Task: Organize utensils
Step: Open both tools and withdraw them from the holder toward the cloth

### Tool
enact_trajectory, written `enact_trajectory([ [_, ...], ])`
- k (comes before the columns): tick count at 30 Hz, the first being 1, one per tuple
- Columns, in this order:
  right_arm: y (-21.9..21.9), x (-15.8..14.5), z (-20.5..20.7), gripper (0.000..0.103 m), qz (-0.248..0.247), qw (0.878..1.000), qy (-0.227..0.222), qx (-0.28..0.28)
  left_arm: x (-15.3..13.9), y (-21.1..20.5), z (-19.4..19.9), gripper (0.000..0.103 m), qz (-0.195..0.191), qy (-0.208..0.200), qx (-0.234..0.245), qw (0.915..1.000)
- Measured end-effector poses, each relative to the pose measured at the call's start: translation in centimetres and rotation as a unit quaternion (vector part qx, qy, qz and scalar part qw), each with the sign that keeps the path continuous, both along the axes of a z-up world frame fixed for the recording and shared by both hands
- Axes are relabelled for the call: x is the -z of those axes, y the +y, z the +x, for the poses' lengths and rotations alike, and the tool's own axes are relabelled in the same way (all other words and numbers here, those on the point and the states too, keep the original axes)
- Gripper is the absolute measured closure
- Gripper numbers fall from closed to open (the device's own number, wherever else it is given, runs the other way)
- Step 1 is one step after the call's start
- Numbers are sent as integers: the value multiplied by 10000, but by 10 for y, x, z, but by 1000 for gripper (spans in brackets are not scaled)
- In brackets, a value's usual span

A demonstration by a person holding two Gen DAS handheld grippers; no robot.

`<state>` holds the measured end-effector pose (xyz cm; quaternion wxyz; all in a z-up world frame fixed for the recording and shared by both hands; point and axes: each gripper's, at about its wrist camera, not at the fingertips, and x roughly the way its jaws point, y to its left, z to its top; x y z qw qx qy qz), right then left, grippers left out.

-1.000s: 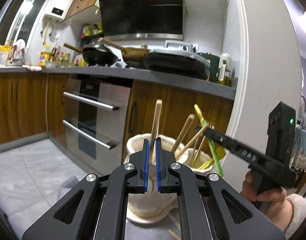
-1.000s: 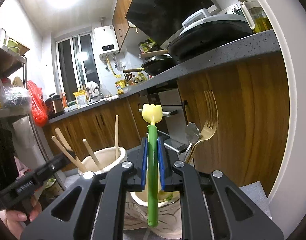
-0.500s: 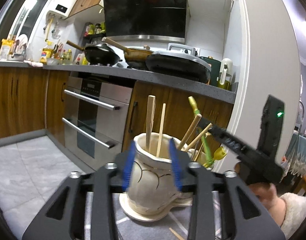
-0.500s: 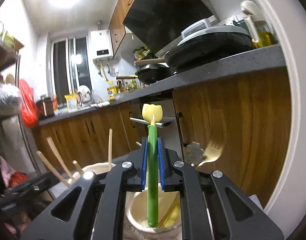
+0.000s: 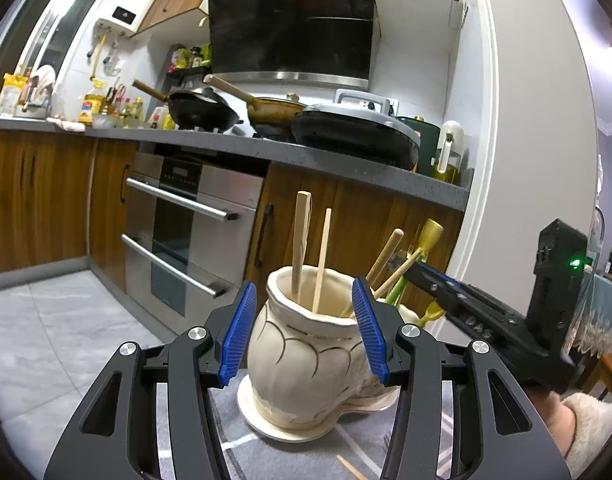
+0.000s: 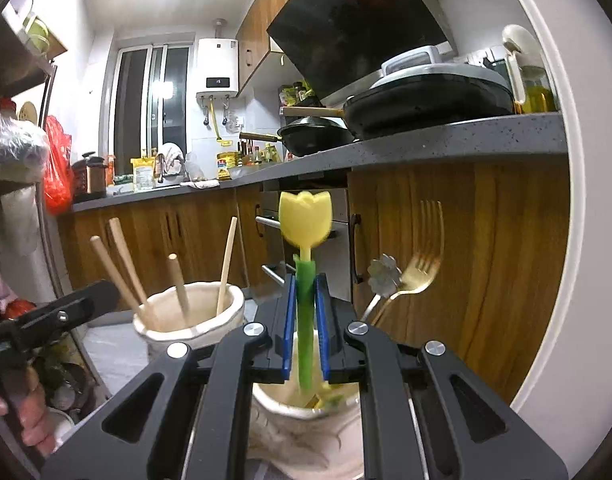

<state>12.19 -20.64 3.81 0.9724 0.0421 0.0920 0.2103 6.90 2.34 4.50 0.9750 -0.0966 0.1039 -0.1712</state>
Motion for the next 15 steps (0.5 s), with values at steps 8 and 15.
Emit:
enact_trajectory([
  [8, 2, 2, 3, 89, -108, 9999, 77, 27, 2, -2, 2, 50, 89, 51, -5, 9999],
  [15, -4, -5, 0, 65, 90, 9999, 27, 59, 3, -3, 1, 50, 159, 85, -91, 9998],
])
